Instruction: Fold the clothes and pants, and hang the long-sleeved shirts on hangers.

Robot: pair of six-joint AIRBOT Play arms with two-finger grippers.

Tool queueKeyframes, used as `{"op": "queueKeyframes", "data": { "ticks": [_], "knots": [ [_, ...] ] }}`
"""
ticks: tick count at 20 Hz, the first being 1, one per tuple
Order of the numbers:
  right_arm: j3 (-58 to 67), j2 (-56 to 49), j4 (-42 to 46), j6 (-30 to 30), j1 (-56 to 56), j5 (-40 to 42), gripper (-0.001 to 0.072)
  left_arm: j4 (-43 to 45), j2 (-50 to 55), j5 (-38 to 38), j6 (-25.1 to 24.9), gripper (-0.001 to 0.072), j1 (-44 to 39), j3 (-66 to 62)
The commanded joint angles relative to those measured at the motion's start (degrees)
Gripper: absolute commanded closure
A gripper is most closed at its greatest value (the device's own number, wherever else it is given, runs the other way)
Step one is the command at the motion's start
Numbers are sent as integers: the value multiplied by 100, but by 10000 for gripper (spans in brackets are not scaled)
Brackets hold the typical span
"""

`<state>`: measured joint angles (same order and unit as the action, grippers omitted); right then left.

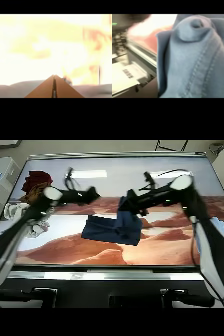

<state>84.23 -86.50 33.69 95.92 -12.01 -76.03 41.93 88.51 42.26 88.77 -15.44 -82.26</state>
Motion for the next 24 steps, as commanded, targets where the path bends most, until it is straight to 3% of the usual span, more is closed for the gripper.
{"op": "queueKeyframes", "data": {
  "ticks": [1,3,4,6,7,9,12,14,17,18,20,24],
  "knots": [
    [7,-1172,-1064,-129,-857,1156,671,658,-1399,417,11,684,1233,0],
    [4,-1884,-1641,-129,-1263,1530,655,675,-2024,448,-83,684,1541,0],
    [4,-2177,-2017,-131,-1421,1663,541,702,-2273,476,-131,684,1609,0],
    [4,-2577,-3237,-739,-1633,1958,125,907,-2605,566,-138,683,1617,0],
    [4,-2618,-3845,-1266,-1639,1943,97,988,-2699,669,-138,684,1613,0],
    [11,-2472,-4107,-1453,-1327,1770,97,1228,-2798,859,-136,683,1613,0],
    [11,-1934,-3185,-1327,-251,1281,100,1469,-2809,925,-136,683,1620,0],
    [9,-1453,-1620,-809,636,758,100,1523,-2809,933,-138,683,1620,0],
    [-94,-894,1602,-9,1674,-597,99,1528,-2809,935,-136,683,1620,0],
    [-308,-813,2302,157,1840,-868,99,1528,-2809,938,-136,683,1620,0],
    [-964,-802,2465,162,1910,-767,100,1526,-2809,938,-131,683,1600,0],
    [-2039,-1001,791,-1252,1425,278,71,1513,-2804,938,-83,683,1572,0]
  ]
}}
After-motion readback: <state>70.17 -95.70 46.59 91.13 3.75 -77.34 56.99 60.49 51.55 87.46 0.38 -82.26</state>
